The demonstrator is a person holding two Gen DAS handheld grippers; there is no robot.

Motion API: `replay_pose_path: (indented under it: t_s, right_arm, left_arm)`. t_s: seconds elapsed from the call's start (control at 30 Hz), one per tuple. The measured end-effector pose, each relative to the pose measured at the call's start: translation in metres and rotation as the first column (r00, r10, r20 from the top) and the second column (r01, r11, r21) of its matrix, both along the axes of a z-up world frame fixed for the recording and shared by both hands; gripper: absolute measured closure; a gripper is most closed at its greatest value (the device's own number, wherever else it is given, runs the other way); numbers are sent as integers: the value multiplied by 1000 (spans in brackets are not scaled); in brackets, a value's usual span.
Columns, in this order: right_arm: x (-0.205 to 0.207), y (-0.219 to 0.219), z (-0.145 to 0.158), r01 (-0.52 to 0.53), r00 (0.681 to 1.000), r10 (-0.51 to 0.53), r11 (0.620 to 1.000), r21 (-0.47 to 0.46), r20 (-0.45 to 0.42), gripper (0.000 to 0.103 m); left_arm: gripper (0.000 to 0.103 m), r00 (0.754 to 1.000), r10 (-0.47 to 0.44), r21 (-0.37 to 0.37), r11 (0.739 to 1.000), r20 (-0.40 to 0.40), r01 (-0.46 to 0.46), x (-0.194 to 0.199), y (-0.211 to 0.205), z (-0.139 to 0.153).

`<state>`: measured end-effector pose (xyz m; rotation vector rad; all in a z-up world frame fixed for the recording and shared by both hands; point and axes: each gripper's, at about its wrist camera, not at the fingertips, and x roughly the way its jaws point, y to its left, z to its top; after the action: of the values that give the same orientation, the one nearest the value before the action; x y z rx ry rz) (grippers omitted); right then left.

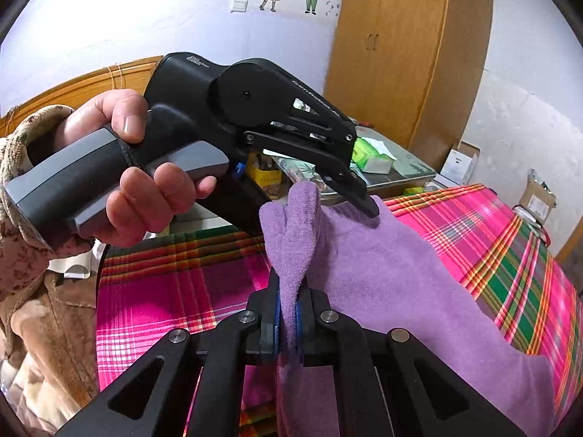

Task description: Fold clothes

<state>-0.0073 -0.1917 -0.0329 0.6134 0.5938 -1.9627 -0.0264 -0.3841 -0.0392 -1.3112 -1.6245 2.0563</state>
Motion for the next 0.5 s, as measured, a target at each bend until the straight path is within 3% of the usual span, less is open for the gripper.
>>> replay_pose_path:
  t_s: [0.17,0.5]
  right_arm:
    - [-2,-1,0,2,1000,-2,1000,0,-1,97]
    - [4,8,8,23,1000,-23,999,-24,4,97]
  left_arm:
    - [77,999,13,-97,995,29,-11,2,7,10]
    - [82,1000,6,-205,979,-19,-10,-1,23,41]
